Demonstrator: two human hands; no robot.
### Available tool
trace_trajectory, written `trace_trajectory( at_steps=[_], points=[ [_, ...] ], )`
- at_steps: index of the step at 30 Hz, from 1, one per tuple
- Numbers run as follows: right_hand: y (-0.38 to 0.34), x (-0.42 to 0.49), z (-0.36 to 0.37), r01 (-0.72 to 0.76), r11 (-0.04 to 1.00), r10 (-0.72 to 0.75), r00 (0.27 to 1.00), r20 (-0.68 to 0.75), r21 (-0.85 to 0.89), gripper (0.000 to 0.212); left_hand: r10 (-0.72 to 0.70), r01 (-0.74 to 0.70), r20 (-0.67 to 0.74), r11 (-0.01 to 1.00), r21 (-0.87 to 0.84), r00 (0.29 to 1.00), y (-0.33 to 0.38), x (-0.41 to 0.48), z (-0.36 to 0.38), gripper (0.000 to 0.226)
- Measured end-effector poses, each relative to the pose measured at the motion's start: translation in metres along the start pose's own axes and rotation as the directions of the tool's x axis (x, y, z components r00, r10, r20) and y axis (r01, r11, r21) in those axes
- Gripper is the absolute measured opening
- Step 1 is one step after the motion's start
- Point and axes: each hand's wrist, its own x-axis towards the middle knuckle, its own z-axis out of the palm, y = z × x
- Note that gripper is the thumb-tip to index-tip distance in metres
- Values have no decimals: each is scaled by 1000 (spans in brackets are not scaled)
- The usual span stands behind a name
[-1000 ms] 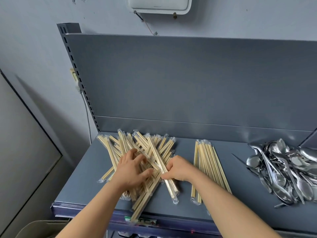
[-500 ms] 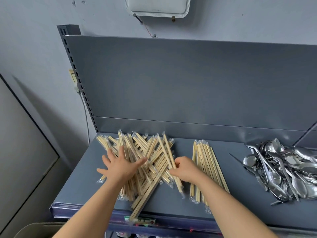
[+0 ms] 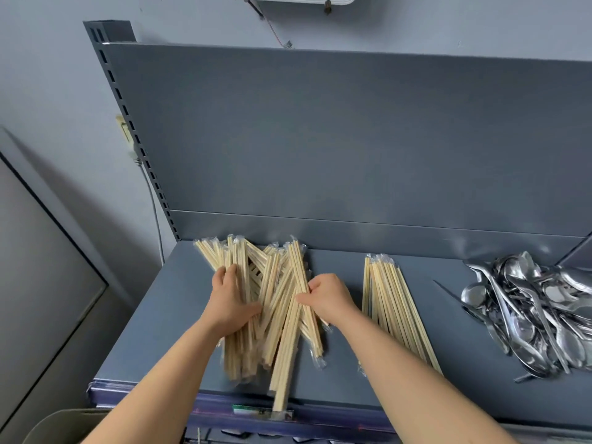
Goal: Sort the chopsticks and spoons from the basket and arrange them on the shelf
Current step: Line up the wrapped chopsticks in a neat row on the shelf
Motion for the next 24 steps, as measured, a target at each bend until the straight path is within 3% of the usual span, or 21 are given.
trace_trajectory(
  at_steps=[1, 4, 8, 11, 15, 18, 22, 24],
  points=[
    [-3, 0, 0, 15, 1000, -15, 1000, 9, 9, 18, 18, -17, 13, 1000, -7, 1000, -4, 0, -5, 97],
    [-5, 4, 1, 45, 998, -46, 999, 8, 44, 43, 61, -61, 6, 998, -22, 998, -14, -3, -17, 94],
    [-2, 5, 0, 38, 999, -37, 998, -54, 21, 11, 80, -80, -14, 997, 10, 997, -15, -7, -17, 97],
    [0, 0, 3, -24, 999, 24, 1000, 1, -49, 51, 54, -51, -39, 997, 57, 998, -12, -8, -11, 104],
    [-11, -4, 10, -19, 965, 23, 1000, 13, -262, 64, 22, -12, -80, 993, 116, 997, -11, -10, -7, 107],
    [-18, 0, 18, -33, 973, 49, 997, 67, -228, 56, 18, 3, -122, 986, 164, 992, -12, -12, -8, 108],
    [-20, 3, 24, -67, 996, 74, 991, 108, -63, 26, 11, 17, -142, 981, 192, 990, -11, -15, -11, 106],
    [-17, 4, 20, -57, 998, 54, 994, 97, 26, 21, 23, 14, -164, 975, 224, 986, -12, -16, -12, 103]
  ],
)
